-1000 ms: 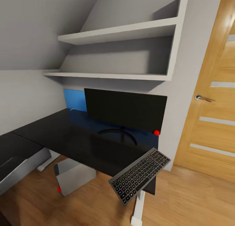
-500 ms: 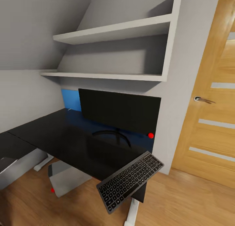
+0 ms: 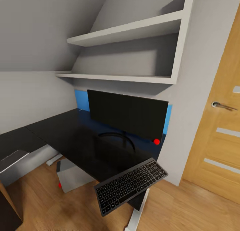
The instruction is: In the bedroom, organize the workspace by keeping the computer under the desk, ensuring the monitor is on the desk, placing the keyboard on the desk next to the monitor, placing the mouse on the desk next to the keyboard, moving the folder from the swivel chair onto the desk next to the mouse, stacking the notebook on top of the folder with the pen on top of the notebook, and positioning the swivel chair next to the desk.
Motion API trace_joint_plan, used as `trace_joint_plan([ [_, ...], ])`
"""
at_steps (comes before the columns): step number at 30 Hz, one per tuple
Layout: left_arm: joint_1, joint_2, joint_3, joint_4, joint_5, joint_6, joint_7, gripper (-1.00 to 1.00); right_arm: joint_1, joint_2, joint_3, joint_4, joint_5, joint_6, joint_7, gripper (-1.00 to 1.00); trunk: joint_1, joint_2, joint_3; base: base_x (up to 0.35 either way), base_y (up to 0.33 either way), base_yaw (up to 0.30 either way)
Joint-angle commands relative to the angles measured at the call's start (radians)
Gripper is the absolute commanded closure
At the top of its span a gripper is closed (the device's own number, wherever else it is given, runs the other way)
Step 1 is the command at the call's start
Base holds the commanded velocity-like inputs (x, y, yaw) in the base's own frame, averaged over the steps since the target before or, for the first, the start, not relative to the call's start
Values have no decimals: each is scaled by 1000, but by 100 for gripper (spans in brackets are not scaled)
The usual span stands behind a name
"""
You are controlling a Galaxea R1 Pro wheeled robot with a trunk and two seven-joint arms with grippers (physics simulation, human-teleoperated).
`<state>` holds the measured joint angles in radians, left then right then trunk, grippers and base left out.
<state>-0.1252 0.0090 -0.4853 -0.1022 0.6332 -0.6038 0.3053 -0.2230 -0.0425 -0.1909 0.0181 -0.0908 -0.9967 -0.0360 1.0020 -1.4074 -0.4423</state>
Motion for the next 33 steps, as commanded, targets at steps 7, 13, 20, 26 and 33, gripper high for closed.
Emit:
trace_joint_plan([
  [7,-1,0,-9,-1,0,5,9,-100,-1,2,6,3,-5,-2,3,-100,0,-1,-1,0,-313,278],
  [13,-1,0,-9,-1,0,8,9,-100,-1,1,9,3,0,-2,5,-100,0,-1,-1,0,-132,282],
  [20,-1,0,-9,-1,0,9,8,-100,-1,-1,10,2,2,-2,5,-100,0,-1,-1,0,-16,282],
  [26,-1,-1,-10,10,0,10,8,-100,-1,-2,11,2,3,-3,6,-100,0,-1,-1,-9,-36,282],
  [33,-1,-1,-12,17,-1,10,8,-100,-1,-2,11,2,3,-3,7,-100,0,-1,-1,-150,-223,282],
])
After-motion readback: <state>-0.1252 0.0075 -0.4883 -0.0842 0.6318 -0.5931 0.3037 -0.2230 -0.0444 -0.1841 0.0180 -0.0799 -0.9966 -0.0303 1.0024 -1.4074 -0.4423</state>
